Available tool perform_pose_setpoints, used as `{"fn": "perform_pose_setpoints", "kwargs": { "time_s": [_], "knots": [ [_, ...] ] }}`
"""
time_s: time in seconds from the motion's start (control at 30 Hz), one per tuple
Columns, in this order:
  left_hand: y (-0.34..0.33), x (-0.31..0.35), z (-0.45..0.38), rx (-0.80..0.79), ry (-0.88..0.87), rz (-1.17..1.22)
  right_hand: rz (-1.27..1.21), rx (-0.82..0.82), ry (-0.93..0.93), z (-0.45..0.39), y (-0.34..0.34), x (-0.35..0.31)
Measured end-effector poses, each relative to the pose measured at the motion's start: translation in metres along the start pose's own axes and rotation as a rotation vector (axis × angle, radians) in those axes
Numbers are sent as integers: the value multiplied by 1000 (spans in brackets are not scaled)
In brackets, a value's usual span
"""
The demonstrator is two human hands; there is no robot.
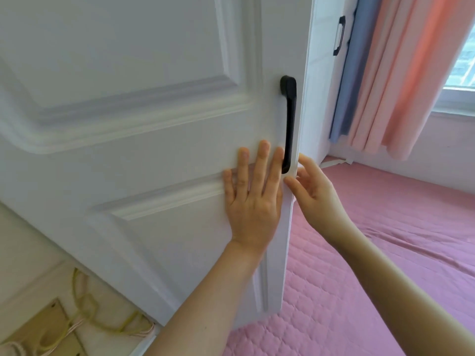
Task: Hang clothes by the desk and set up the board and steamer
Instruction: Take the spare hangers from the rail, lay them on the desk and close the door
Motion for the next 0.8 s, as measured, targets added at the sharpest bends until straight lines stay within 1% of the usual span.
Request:
{"fn": "perform_pose_setpoints", "kwargs": {
  "time_s": [0.23,0.4,0.47,0.57,0.67,0.8],
  "knots": [
    [-33,-19,-21,33,72,-112,33,-92,29,-58,-9,35],
    [-51,-34,-36,-19,137,-190,-6,-146,38,-94,-16,48],
    [-53,-41,-38,-76,119,-193,-34,-175,37,-106,-20,52],
    [-50,-60,-36,-133,30,-256,-48,-204,27,-121,-25,56],
    [-39,-78,-31,-181,-30,-329,30,-145,64,-128,-31,56],
    [-10,-104,-25,-148,15,-401,225,-31,202,-120,-49,48]
  ]
}}
Point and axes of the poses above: each hand's wrist, its own z-axis away from the middle knuckle, its own y-axis out of the back of the hand, x = y × z, the point moved 5 cm from there along -z, towards the middle knuckle, and after that the axes turned 13 degrees about -x, right-handed, at the moved point
